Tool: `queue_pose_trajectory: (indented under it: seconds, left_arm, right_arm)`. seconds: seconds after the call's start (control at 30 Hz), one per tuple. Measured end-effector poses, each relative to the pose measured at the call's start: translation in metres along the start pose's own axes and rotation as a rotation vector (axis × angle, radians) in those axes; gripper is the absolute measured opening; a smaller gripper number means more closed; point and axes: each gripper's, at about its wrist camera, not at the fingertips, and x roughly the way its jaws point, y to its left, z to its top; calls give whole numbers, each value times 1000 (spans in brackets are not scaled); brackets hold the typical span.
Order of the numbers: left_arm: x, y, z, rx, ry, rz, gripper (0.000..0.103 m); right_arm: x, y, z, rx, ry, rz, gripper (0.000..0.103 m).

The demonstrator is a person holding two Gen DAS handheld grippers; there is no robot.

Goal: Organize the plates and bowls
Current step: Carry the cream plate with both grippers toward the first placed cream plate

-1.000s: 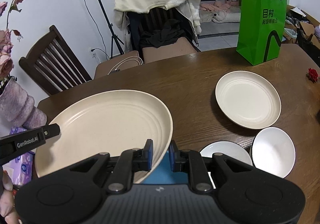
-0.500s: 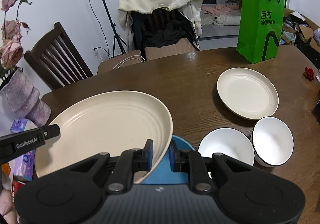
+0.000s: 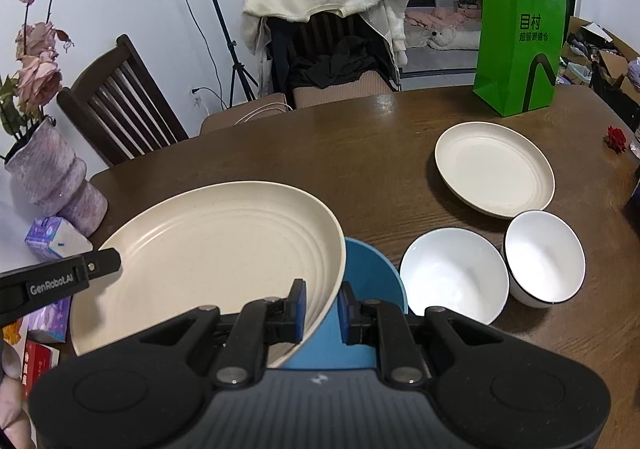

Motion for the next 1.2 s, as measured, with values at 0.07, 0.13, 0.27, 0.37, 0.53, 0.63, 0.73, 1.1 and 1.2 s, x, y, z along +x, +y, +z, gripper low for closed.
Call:
queue_pose_trajectory:
  seconds: [0.07, 0.13, 0.27, 0.37, 0.53, 0.63, 0.73, 1.1, 1.2]
  left_arm:
    - [-3, 1, -4, -1, 0, -3, 15]
    - [-7, 2, -9, -4, -1, -7, 15]
    - [-14, 2, -15, -11, 0, -14, 15]
    - [-18, 2, -22, -12, -1, -17, 15]
    - [-24, -3, -33, -8, 4, -18, 15]
    - [-27, -4, -40, -5, 7, -20, 15]
    - [-28, -6, -46, -1, 13, -25, 15]
    - [-30, -13, -70, 16, 39, -32, 15]
    - [-31, -14, -75, 17, 44, -36, 15]
  right_arm:
    - [-2, 0, -4, -1, 0, 2, 16]
    - [-4, -1, -8, -3, 0, 3, 16]
    - [-9, -1, -15, -3, -1, 5, 16]
    - [-12, -2, -21, -6, -1, 7, 16]
    - [-20, -3, -32, -11, -4, 3, 16]
    - [-25, -5, -41, -19, -5, -3, 16]
    - [-28, -6, -48, -24, -4, -6, 16]
    - [-36, -15, -73, -34, 6, -15, 16]
    - [-36, -18, -79, -28, 15, -14, 16]
